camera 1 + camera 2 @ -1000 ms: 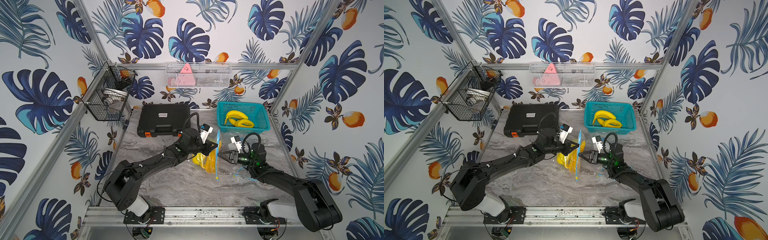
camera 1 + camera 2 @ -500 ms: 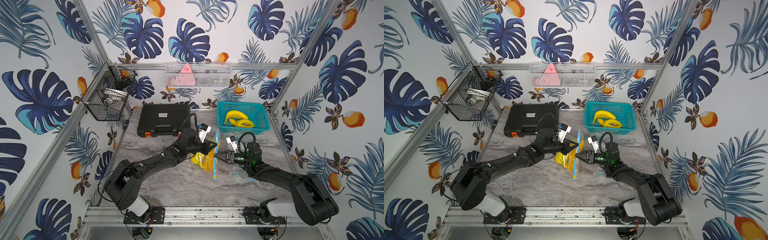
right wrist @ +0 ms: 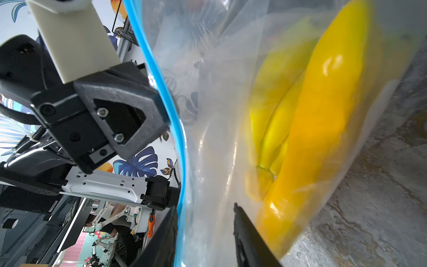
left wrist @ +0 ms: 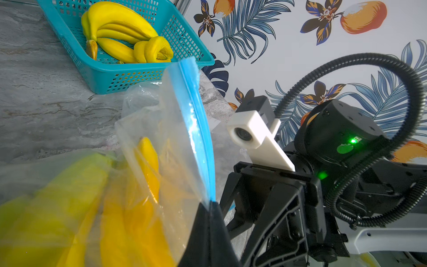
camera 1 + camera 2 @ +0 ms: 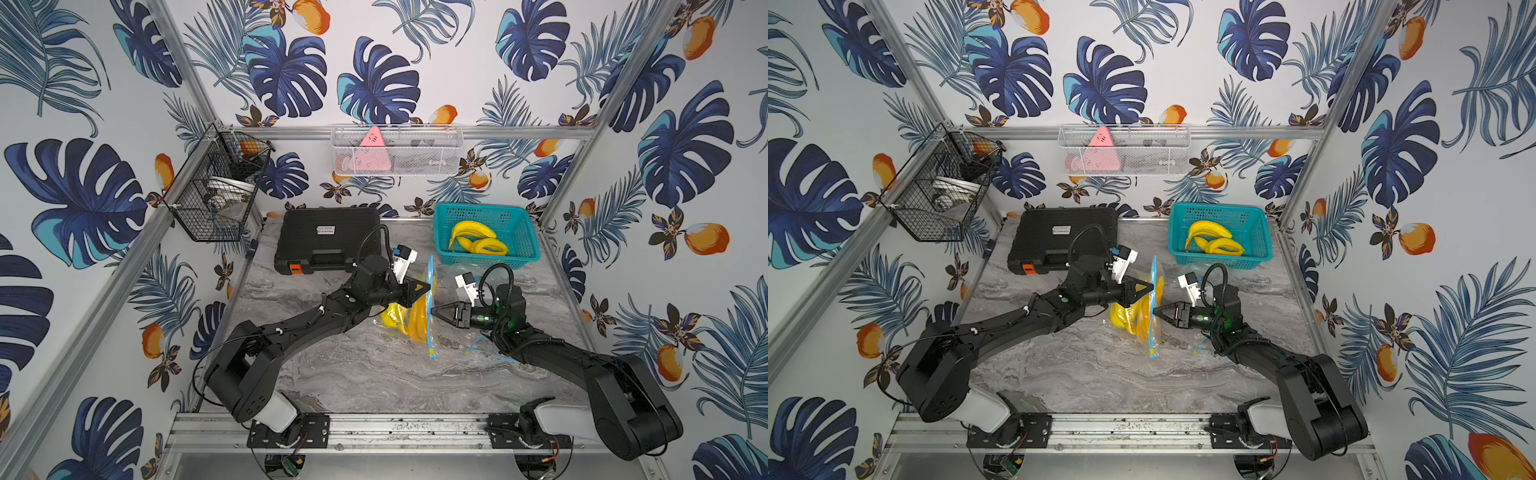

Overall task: Open the zip-top bag and take out the banana
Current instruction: Open the zipper of the food storage bag at the center of the board.

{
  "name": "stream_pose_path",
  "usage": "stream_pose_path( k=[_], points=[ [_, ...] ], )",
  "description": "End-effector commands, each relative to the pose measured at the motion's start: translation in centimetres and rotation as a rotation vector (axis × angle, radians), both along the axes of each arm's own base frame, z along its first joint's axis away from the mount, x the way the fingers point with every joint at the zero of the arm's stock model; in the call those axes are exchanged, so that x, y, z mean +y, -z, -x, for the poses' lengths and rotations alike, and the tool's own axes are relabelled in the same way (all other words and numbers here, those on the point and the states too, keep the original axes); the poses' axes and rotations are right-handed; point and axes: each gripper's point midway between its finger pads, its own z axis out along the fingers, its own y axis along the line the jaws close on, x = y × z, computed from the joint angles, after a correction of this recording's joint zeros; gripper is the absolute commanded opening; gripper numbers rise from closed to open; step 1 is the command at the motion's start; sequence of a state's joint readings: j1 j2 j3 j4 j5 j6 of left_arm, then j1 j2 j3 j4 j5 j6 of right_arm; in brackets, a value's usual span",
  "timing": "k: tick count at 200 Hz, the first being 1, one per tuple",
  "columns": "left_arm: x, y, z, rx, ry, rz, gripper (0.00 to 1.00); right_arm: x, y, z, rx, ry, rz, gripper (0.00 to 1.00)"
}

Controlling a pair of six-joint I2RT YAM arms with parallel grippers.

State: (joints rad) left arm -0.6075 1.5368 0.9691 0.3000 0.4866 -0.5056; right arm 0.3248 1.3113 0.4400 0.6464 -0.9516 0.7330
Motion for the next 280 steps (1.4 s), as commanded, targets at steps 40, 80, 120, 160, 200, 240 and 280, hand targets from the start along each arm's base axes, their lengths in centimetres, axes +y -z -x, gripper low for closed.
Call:
stream_pose_path(
  k=[40, 80, 120, 160, 200, 240, 280],
  points=[
    [0.1, -1.2, -0.3, -0.024, -0.003, 0.046, 0.0, -0.6, -0.9, 0.1, -0.031, 0.008, -0.014, 0.46],
    [0.0, -1.4, -0.4, -0.02, -0.003, 0.062, 0.0, -0.5, -0.4, 0.0, -0.013, -0.001, -0.024, 0.44],
    [0.0, -1.6, -0.5, -0.02, -0.002, 0.066, 0.0, -0.2, -0.5, -0.2, -0.01, -0.006, -0.052, 0.43],
    [-0.2, -1.5, -0.6, -0.014, -0.001, 0.076, 0.0, 0.0, -0.8, -0.1, -0.012, -0.023, -0.053, 0.31],
    [-0.4, -1.4, -0.8, -0.007, -0.002, 0.092, 0.0, 0.2, -0.8, 0.2, -0.008, -0.033, -0.074, 0.2],
    [-0.3, -1.4, -0.6, -0.006, 0.001, 0.077, 0.0, 0.1, -0.7, -0.1, -0.007, -0.022, -0.06, 0.1],
    [1.6, -1.0, 0.0, -0.027, -0.043, -0.021, 0.39, -0.2, -1.1, 0.1, -0.024, -0.003, -0.042, 0.05]
  ],
)
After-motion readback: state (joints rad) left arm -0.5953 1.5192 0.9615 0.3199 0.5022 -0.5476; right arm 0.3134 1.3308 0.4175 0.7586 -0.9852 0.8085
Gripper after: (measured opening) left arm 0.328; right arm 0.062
